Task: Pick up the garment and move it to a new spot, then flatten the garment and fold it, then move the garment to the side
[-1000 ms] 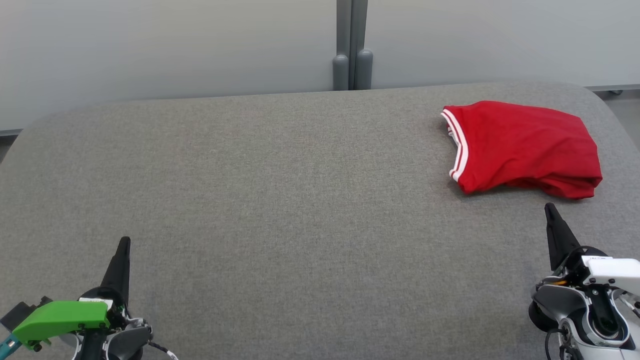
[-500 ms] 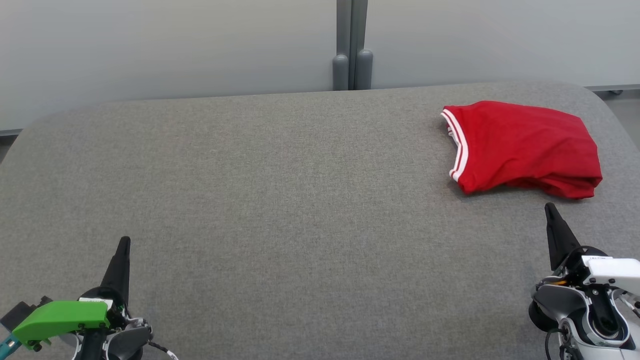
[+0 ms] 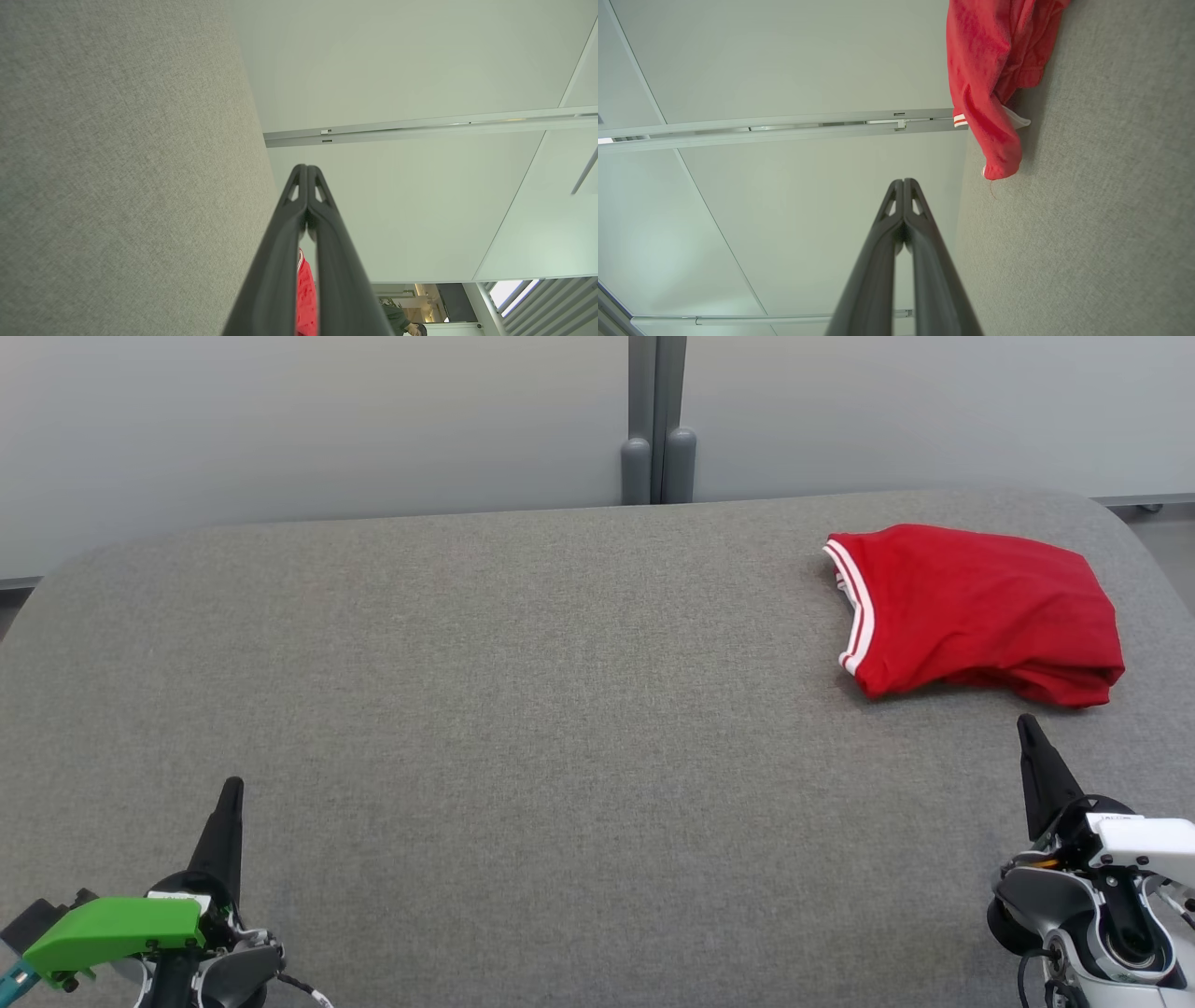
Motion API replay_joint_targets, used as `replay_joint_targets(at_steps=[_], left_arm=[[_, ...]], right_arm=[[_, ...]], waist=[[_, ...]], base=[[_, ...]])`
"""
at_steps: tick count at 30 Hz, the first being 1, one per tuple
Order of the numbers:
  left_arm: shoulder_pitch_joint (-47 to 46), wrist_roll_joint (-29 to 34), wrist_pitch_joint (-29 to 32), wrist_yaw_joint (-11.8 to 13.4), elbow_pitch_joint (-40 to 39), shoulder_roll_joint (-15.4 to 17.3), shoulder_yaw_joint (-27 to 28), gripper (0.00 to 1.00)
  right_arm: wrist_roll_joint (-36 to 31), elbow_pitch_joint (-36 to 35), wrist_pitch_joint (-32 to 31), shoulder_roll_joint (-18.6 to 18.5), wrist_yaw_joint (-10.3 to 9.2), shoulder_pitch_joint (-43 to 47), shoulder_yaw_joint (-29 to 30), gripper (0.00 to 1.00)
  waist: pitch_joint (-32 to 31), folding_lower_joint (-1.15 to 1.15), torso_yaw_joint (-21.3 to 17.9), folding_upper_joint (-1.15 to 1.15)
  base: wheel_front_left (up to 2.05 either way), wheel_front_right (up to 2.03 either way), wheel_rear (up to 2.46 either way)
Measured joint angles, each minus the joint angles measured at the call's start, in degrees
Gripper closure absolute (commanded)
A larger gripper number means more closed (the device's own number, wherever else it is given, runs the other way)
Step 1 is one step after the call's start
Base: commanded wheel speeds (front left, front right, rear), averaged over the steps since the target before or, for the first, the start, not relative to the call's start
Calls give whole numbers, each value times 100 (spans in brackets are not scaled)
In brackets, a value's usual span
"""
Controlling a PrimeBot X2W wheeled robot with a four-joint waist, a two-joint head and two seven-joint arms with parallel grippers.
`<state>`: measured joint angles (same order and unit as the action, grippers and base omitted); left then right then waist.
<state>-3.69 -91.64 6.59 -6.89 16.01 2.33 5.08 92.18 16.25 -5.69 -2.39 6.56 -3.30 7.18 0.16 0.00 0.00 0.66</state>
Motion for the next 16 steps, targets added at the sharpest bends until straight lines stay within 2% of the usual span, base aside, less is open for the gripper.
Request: replay_joint_targets(at_steps=[16], left_arm=[[0,0,-1,0,-5,0,-1,100]], right_arm=[[0,-4,0,1,0,0,2,100]], waist=[[0,0,0,0]], base=[[0,0,0]])
